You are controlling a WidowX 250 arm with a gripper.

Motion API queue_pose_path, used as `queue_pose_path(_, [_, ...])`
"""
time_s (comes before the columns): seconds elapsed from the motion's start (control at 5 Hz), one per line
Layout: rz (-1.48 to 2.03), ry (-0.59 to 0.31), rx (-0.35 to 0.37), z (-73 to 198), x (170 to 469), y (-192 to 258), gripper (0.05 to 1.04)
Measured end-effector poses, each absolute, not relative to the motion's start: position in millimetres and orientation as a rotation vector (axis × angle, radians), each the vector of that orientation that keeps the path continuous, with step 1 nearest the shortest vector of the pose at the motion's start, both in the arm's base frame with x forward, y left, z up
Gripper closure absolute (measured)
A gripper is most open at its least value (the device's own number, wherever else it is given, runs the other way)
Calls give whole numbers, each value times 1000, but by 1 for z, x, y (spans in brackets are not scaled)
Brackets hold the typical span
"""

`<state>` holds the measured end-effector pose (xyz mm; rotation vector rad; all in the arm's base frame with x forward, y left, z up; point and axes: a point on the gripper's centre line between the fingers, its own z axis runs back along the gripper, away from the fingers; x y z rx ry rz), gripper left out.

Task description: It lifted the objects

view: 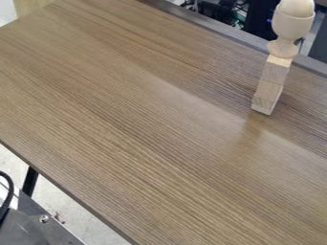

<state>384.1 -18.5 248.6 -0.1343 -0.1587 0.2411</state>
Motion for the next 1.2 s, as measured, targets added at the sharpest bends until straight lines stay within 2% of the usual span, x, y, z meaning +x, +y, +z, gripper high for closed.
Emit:
queue_pose_path(0.2, [244, -117, -129, 234, 386, -19, 98])
queue_pose_path(0.6, [140, -71, -76, 209, 379, -54, 98])
queue_pose_path(0.8, [126, -76, -58, 206, 379, -55, 98])
queue_pose_path(1.2, [82, -111, -85, 221, 366, -68, 98])
